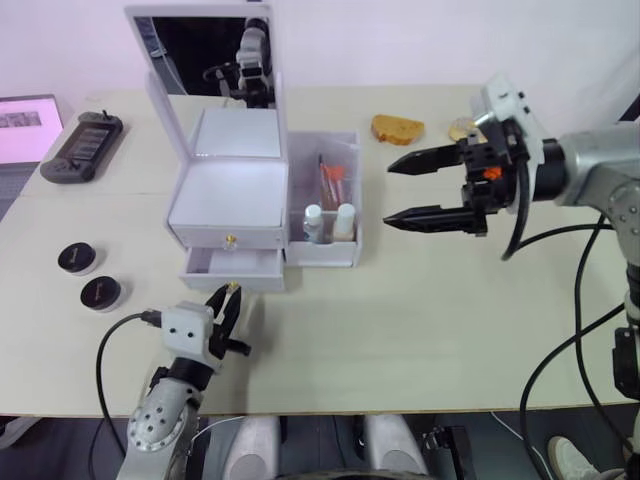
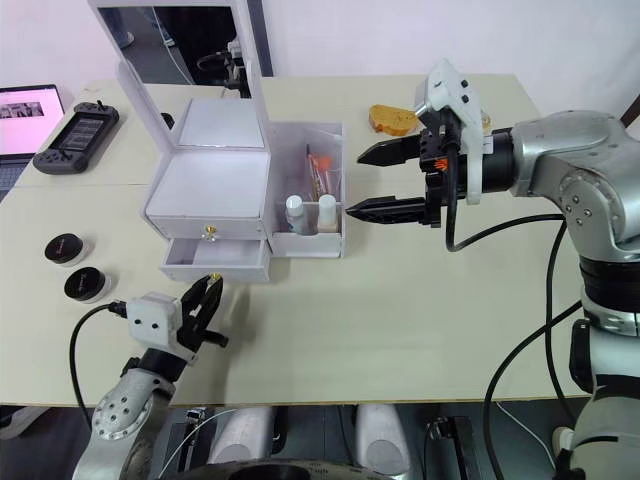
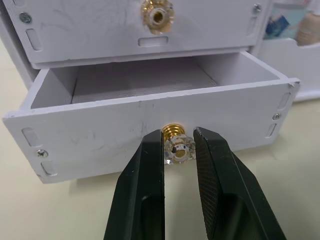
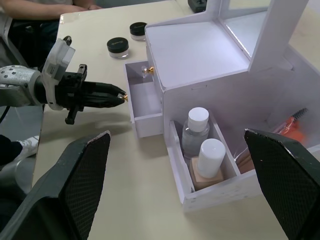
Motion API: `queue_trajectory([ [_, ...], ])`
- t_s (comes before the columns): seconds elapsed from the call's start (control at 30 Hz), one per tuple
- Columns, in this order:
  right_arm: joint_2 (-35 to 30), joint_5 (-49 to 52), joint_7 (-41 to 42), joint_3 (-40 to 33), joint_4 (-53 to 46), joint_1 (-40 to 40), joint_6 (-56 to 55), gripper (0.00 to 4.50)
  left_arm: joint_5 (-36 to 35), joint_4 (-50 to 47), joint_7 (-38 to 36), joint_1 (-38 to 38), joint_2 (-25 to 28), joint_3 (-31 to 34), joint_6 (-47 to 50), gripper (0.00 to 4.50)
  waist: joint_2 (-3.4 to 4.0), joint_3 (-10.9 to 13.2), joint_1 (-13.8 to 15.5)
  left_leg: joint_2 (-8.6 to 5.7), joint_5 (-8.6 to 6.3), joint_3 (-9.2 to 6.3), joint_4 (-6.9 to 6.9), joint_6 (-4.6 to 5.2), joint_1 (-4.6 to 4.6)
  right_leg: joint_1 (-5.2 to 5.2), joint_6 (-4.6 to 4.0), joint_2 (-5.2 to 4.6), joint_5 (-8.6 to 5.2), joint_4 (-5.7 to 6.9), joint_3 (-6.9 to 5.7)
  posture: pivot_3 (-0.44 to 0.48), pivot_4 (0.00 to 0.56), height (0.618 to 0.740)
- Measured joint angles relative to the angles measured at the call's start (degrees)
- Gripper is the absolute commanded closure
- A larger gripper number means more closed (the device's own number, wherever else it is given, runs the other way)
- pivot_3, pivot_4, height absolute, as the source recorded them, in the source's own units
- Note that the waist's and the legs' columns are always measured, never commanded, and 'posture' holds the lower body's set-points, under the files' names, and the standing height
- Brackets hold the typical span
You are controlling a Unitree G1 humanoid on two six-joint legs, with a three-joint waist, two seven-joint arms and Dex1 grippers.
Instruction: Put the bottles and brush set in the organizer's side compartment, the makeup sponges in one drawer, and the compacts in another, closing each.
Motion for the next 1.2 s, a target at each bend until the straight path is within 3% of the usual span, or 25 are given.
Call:
queue_trajectory([
  [0.27,0.21,-0.72,1.19,0.75,0.97,0.01,-0.90,0.00,-3.12,-3.34,-2.15,6.32,1.30,0.86,-0.66,4.17,0.00,0.00,0.14,0.00,0.00,0.00,0.12,0.01,-0.13,-0.07,-0.02,0.00,0.01,0.02,-0.01,0.000,0.150,0.740],
  [0.67,0.54,-1.15,1.58,0.79,0.98,0.14,-1.10,0.00,-3.91,-7.13,-1.63,8.38,1.65,0.25,2.31,4.17,0.00,0.00,0.16,0.00,0.00,0.00,0.14,0.01,-0.34,-0.31,-0.01,0.00,0.01,0.12,-0.01,0.000,0.150,0.740],
  [0.93,0.52,-1.28,1.87,0.78,1.06,0.67,-1.87,0.00,-8.80,-11.54,-2.50,8.14,2.21,0.89,5.12,0.03,0.00,0.00,0.15,0.00,0.00,-0.01,0.22,0.00,-0.35,-0.32,-0.02,0.00,0.02,0.21,-0.01,0.000,0.150,0.740],
  [1.07,0.39,-1.79,2.07,0.46,1.39,2.92,-3.03,0.00,-14.08,-13.44,-5.85,12.29,5.36,5.08,5.86,0.03,0.01,-0.01,0.06,0.00,0.00,0.00,0.20,0.01,-0.34,-0.37,-0.03,0.01,0.01,0.26,0.00,0.000,0.150,0.740],
  [1.2,-0.12,-2.43,2.53,-1.35,2.62,6.79,-5.80,0.00,-21.87,-12.10,-10.54,15.82,9.10,15.66,5.85,0.03,-0.01,-0.02,0.14,0.00,0.00,-0.01,0.23,0.01,-0.35,-0.36,-0.04,0.01,0.01,0.27,-0.01,0.000,0.150,0.740],
])
